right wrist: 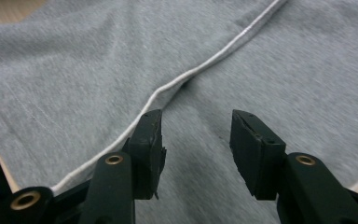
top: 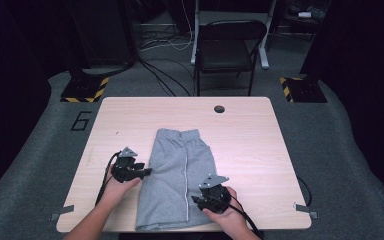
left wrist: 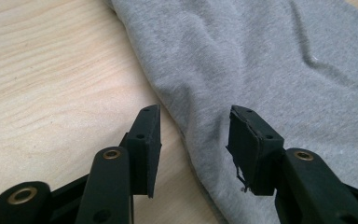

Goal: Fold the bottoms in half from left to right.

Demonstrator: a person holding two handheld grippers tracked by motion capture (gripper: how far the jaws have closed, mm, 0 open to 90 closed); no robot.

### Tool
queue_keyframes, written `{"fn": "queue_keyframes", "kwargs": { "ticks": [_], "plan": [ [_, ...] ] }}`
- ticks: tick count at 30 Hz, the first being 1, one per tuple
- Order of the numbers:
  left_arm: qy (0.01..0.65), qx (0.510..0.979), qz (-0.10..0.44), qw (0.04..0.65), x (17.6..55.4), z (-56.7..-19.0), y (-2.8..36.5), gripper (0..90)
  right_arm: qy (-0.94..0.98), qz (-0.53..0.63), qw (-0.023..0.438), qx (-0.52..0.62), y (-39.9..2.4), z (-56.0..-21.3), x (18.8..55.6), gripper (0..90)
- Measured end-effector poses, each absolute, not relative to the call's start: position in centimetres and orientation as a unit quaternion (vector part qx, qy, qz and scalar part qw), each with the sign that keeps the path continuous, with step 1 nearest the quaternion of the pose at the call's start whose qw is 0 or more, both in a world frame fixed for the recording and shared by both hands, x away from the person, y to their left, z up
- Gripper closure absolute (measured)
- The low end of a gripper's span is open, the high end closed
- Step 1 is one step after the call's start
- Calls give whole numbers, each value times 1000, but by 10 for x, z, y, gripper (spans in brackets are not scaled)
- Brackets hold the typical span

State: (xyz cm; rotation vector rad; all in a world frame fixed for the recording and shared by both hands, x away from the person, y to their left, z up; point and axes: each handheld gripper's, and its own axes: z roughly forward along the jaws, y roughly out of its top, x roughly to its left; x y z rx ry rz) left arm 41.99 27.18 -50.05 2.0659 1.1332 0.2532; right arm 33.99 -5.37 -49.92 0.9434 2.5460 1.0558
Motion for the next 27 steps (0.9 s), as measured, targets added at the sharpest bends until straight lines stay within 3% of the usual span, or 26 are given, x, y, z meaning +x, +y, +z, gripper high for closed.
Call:
{"fn": "queue_keyframes", "kwargs": {
  "ticks": [15, 27],
  "plan": [
    [449, 802, 120, 375, 406, -501, 286, 502, 885, 366, 86, 273, -23, -504, 337, 478],
    [442, 798, 131, 387, 409, -494, 284, 494, 903, 337, 88, 253, -19, -513, 328, 462]
  ]
}}
